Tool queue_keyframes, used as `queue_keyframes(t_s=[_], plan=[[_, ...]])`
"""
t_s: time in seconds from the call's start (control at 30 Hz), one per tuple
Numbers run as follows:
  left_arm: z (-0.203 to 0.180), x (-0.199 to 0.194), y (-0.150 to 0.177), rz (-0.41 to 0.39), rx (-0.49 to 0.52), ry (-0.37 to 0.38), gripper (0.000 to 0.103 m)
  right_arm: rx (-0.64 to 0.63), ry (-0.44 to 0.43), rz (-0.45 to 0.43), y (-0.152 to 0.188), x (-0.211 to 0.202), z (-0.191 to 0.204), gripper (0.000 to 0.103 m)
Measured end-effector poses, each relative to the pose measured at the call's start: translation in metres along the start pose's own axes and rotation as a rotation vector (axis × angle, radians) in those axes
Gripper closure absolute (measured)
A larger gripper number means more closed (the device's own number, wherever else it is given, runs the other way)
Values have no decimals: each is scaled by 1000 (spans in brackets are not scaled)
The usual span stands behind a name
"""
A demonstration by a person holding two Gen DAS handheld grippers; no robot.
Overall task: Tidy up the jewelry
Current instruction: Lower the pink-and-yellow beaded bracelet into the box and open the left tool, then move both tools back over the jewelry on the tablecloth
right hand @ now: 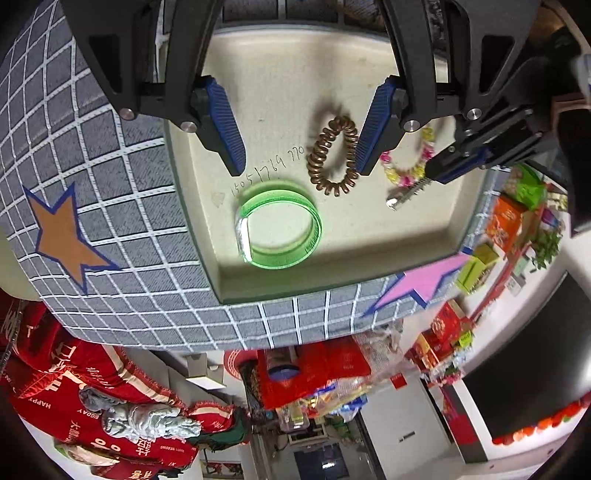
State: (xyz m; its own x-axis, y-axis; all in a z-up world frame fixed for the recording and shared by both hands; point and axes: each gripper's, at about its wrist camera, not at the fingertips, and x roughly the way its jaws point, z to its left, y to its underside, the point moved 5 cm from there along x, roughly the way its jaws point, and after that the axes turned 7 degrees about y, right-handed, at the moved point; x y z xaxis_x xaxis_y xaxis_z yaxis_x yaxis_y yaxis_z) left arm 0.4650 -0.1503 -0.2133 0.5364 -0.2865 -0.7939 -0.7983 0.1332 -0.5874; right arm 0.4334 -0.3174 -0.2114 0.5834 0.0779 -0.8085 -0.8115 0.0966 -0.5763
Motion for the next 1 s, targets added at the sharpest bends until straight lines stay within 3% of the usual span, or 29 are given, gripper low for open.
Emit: queue_keyframes(t_s=[0.23, 0.27, 0.3, 0.33, 0.4, 0.57, 0.7, 1.0], plan=[[1, -21, -5, -65, -16, 6, 76, 36, -6, -48, 5, -29, -8, 38], [1, -23, -5, -73, -15, 5, 64, 39, -7, -50, 8, -32, -10, 38], [0, -25, -5, -79, -17, 4, 42, 40, -7, -51, 10, -35, -11, 38], [1, -29, -4, -89, -23, -3, 0, 42, -7, -51, 13, -37, -12, 38], [2, -41, -2, -150, -33, -33, 0, 45, -6, -50, 16, -39, -14, 38], [3, -52, 5, -145, -31, -25, 0, 57, -14, -43, 26, -46, -17, 37], [4, -66, 11, -145, -43, -27, 0, 55, -28, -32, 38, -52, -16, 23], [2, -98, 43, -163, -10, -67, 0, 34, -24, -11, 69, -64, -14, 21]])
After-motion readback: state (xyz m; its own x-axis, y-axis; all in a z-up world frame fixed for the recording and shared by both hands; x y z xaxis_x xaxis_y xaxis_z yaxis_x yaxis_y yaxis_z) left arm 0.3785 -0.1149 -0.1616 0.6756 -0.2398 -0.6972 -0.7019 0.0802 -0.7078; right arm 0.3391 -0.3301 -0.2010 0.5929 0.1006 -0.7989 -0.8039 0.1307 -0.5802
